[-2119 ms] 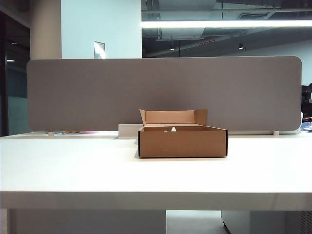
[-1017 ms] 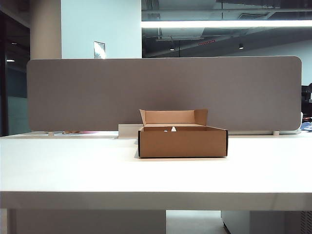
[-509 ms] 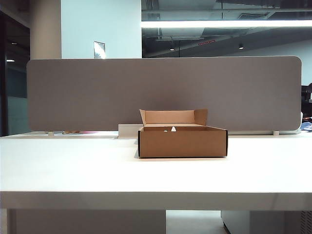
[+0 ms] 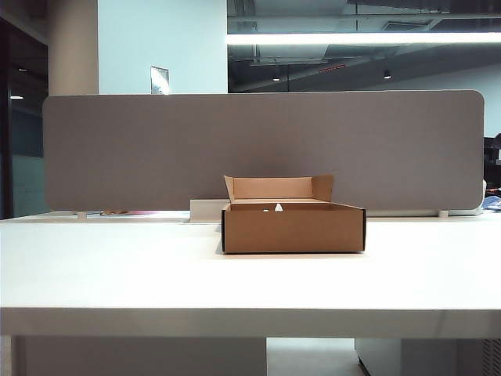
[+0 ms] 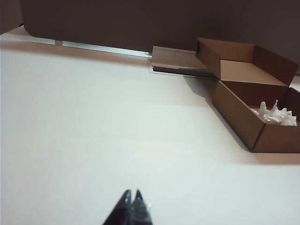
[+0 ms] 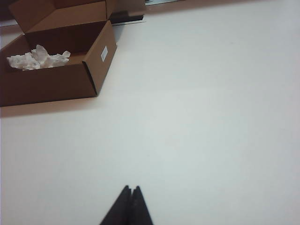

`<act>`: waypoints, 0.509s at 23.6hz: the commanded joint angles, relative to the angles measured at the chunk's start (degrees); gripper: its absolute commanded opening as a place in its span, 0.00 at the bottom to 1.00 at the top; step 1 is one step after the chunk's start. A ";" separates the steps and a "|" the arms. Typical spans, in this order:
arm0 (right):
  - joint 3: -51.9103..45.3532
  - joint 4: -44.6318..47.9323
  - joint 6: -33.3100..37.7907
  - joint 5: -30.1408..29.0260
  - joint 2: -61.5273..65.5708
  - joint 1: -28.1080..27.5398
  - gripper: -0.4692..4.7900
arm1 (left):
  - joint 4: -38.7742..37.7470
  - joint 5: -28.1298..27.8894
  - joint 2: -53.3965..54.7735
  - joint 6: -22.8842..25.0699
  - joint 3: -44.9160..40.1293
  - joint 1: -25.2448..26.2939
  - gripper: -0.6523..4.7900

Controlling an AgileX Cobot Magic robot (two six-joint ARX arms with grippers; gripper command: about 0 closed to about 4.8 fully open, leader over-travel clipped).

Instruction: Pick up all the paper balls on the table and put them in the paper box.

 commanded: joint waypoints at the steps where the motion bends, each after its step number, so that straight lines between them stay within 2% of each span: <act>1: -0.22 0.31 -0.11 0.11 0.09 0.00 0.09 | 0.55 0.31 0.04 0.02 0.17 0.17 0.11; 12: -0.20 1.88 -0.11 0.11 -2.93 -0.04 0.09 | 0.31 0.28 0.04 0.02 0.17 0.15 0.11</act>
